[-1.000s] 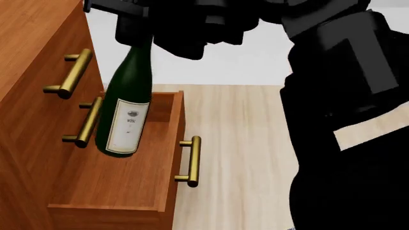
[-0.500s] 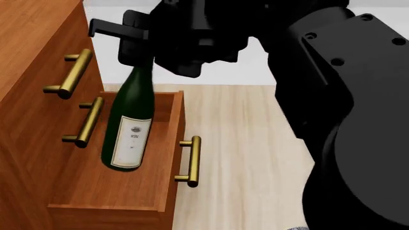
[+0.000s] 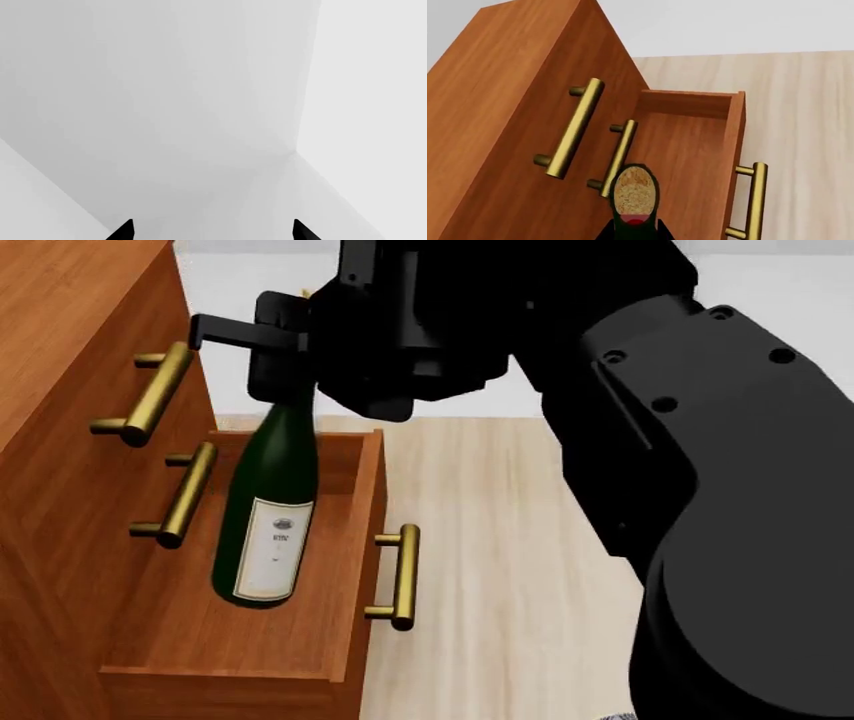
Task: Put the wine bottle in the bottom drawer of the cabinet.
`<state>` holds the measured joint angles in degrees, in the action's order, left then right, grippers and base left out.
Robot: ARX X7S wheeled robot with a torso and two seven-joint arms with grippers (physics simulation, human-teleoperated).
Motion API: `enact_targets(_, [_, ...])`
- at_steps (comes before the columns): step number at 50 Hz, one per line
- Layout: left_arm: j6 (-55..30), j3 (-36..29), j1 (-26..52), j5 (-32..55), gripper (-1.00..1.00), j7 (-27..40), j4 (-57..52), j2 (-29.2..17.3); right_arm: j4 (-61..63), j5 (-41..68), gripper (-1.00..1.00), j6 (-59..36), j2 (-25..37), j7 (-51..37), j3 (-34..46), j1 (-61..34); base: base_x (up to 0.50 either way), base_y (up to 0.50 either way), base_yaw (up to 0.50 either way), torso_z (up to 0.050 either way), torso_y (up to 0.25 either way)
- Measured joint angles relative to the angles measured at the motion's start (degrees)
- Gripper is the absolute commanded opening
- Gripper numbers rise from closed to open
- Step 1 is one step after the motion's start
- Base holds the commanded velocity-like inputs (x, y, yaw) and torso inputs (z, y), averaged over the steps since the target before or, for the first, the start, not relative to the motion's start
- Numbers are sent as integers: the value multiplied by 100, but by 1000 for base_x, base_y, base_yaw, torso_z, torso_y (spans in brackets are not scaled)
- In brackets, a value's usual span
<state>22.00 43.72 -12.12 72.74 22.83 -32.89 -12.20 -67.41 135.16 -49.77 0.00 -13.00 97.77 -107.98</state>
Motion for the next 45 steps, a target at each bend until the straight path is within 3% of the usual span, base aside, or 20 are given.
enact_targets(45, [33, -37, -20, -14, 100, -31, 3, -32, 133, -795, -100, 691, 0, 729, -69, 707, 0, 0, 0, 0, 1])
